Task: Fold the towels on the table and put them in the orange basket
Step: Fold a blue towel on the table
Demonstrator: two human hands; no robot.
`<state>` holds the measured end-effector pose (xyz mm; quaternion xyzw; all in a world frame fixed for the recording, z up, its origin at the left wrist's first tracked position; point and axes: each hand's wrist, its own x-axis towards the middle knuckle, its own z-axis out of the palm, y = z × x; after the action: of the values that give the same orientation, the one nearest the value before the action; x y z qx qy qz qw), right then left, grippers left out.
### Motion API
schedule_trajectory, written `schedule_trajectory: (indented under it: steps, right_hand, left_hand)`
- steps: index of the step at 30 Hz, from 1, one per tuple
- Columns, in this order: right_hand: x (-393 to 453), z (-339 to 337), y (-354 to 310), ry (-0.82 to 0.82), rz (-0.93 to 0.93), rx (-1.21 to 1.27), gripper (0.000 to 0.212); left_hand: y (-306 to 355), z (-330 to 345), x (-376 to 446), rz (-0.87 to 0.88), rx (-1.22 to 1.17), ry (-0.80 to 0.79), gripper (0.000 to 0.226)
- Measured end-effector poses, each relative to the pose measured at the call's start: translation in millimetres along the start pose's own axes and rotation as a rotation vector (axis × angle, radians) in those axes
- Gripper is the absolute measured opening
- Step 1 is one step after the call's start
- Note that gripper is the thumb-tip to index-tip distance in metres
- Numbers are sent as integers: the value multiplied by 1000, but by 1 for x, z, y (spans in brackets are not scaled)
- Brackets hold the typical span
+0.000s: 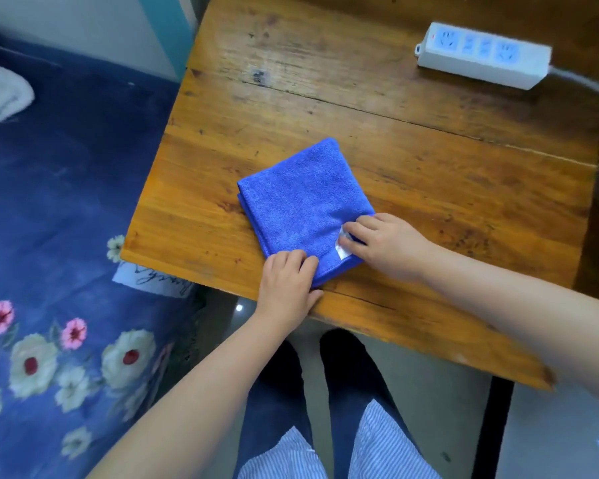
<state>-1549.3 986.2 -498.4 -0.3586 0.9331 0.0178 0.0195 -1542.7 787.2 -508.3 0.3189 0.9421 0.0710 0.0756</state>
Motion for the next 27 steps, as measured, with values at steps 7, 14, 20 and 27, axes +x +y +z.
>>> schedule_trajectory:
  steps: [7, 14, 20, 27]
  right_hand:
    - [6, -2, 0, -151, -91, -266, 31]
    - [11, -12, 5, -215, -91, -228, 40]
    - [10, -14, 4, -368, 85, 37, 29]
    - [36, -56, -28, -310, 19, 195, 44]
  left_hand:
    - [0, -8, 5, 23, 28, -58, 54]
    - [11, -6, 0, -40, 76, -23, 40]
    - [19, -12, -11, -172, 139, 51, 28]
    - [-14, -60, -68, -244, 34, 216, 26]
